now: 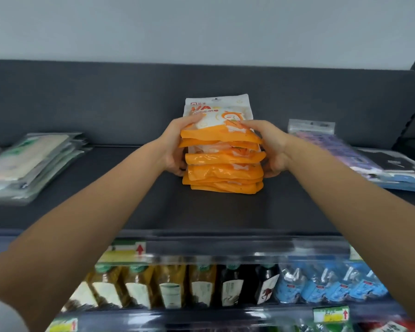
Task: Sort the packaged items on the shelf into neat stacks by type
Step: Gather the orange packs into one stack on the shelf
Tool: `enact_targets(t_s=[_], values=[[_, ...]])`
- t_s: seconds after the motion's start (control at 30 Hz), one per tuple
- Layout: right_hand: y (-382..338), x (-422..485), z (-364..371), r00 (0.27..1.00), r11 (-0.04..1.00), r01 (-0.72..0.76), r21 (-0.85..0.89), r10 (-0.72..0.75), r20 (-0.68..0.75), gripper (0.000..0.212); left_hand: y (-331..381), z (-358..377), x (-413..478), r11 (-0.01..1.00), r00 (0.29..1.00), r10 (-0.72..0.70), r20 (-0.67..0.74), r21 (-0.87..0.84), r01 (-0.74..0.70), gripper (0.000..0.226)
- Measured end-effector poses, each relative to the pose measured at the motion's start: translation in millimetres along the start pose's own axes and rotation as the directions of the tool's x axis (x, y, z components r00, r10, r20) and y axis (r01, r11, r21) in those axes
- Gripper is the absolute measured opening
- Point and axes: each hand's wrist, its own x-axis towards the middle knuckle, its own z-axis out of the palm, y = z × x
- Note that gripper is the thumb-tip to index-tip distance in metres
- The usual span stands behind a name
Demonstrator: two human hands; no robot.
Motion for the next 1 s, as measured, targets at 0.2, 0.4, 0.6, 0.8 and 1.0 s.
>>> enact_targets(t_s=[0.2, 0.4, 0.6, 0.8, 1.0], values=[[-14.3, -1.8, 93.8, 0.995, 0.997, 0.077, -0.004, -0.076, 0.059, 0.08, -5.8, -97.9, -41.5, 0.998, 0.996, 0.042, -0.08, 0.048, -0.038, 0.071], [-23.3, 0.4, 162.3, 0.991, 0.991, 0.124, 0.044, -0.126, 0.04, 0.089, -11.3, -158.9, -67.4, 0.993, 0.987, 0.108, -0.115, 0.053, -0.103, 0.06], [-24.2, 2.9, 190.5, 0.936, 0.919, 0.288, 0.269, -0.33, 0.123, 0.067, -21.7, -179.8, -62.7, 0.958, 0.964, 0.261, -0.049, -0.11, -0.265, 0.053], [-20.9, 3.6, 186.6, 0.891, 0.871, 0.309, 0.382, -0.405, 0.204, 0.056, -23.0, -178.0, -48.3, 0.934, 0.95, 0.308, 0.051, -0.207, -0.291, 0.055], [-14.9, 9.4, 181.6, 0.904, 0.824, 0.306, 0.477, -0.408, 0.125, 0.042, -8.3, -169.3, -39.8, 0.95, 0.95, 0.276, 0.143, -0.192, -0.247, 0.05]])
